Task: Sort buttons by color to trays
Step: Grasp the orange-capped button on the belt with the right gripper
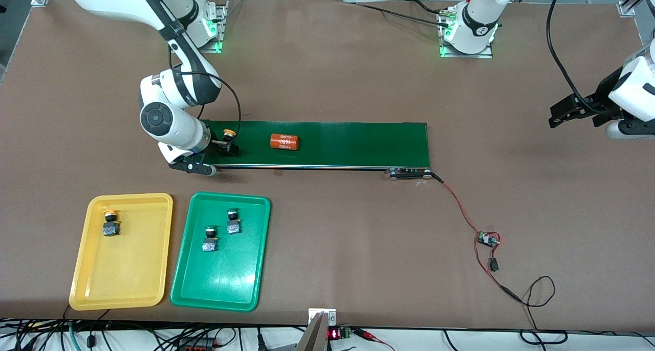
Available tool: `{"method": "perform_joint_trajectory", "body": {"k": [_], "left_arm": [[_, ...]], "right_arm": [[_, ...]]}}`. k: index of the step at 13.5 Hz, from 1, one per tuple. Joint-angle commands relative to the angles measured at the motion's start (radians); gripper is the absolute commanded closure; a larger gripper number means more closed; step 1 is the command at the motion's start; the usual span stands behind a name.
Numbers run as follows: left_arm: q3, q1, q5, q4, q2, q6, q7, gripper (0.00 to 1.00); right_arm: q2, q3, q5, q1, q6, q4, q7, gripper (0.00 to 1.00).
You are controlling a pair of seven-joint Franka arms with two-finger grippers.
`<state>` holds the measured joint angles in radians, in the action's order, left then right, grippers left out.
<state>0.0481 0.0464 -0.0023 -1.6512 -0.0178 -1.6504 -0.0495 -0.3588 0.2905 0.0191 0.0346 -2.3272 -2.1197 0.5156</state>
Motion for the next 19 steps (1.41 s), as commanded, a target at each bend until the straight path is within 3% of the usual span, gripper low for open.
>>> {"method": "perform_joint_trajectory", "body": {"k": [1,3,4,8,12,15,19], "left_arm": [[0.006,0.009,0.016,-0.007,0.01,0.003,0.008,0.0],[-0.001,0.009,0.016,-0.007,0.01,0.003,0.007,0.0],[-0.004,0.009,0.013,-0.007,0.01,0.003,0.007,0.0],[-0.004,0.009,0.013,-0.007,0.01,0.003,0.007,0.0],[-0.004,0.009,0.01,-0.006,0.01,0.003,0.008,0.0],[0.007,0.006,0.015,-0.006,0.01,-0.002,0.008,0.0],[0.007,0.004,0.015,-0.006,0.01,0.001,0.008,0.0]], "right_arm": [[0.035,0.01,-0.018,-0.013,0.003,-0.029,0.0,0.45],[0.035,0.01,-0.019,-0.015,0.006,-0.029,-0.002,0.74],[0.035,0.01,-0.019,-0.015,0.008,-0.029,-0.002,0.82],[0.037,0.01,-0.021,-0.036,0.049,-0.005,-0.014,0.84],[0.031,0.004,-0.019,-0.085,0.207,0.191,-0.152,0.84],[-0.061,0.001,0.01,-0.117,0.224,0.363,-0.23,0.84],[-0.218,-0.02,0.139,-0.142,0.215,0.533,-0.299,0.84]]}}
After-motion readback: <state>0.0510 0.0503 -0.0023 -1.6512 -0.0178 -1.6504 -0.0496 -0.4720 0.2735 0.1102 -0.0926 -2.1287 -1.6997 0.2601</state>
